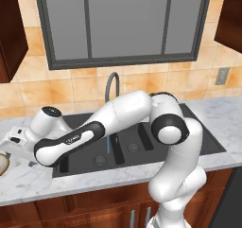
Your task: Rinse each bowl for a few seconds and place them down in the sink or on the counter.
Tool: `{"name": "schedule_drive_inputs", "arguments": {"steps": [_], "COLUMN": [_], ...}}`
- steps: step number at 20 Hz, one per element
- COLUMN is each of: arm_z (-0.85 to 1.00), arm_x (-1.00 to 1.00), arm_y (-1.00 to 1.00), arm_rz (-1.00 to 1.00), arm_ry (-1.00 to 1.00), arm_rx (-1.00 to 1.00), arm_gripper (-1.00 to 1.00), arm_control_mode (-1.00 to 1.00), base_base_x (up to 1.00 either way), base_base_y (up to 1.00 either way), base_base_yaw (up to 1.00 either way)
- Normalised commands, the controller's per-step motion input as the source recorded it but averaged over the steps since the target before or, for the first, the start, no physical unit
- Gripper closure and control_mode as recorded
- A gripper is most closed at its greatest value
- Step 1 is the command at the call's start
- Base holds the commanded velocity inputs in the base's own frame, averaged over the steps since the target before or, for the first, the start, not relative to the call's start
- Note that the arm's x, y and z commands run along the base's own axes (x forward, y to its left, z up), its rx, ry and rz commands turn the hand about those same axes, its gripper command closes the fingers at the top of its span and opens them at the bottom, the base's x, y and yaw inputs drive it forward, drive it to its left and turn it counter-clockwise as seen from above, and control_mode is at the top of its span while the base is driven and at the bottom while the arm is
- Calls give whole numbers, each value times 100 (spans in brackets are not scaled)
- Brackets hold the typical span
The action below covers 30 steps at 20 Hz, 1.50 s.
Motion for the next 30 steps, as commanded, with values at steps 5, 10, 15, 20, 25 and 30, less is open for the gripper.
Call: {"name": "schedule_drive_inputs", "arguments": {"steps": [5,10,15,20,25,30], "arm_z": [-1,-8,-17,-25,-19,-8], "arm_x": [0,0,-1,-5,5,22], "arm_y": [9,1,-2,-14,0,12], "arm_rz": [-2,-1,0,0,0,-1], "arm_ry": [10,4,-1,-5,-9,-12], "arm_rx": [-10,-4,0,0,0,-1], "arm_gripper": [-100,-100,-100,-100,-100,-100], "arm_control_mode": [-100,-100,-100,-100,-100,-100], "base_base_x": [0,0,0,0,0,0], "base_base_y": [0,0,0,0,0,0], "base_base_yaw": [0,0,0,0,0,0]}}
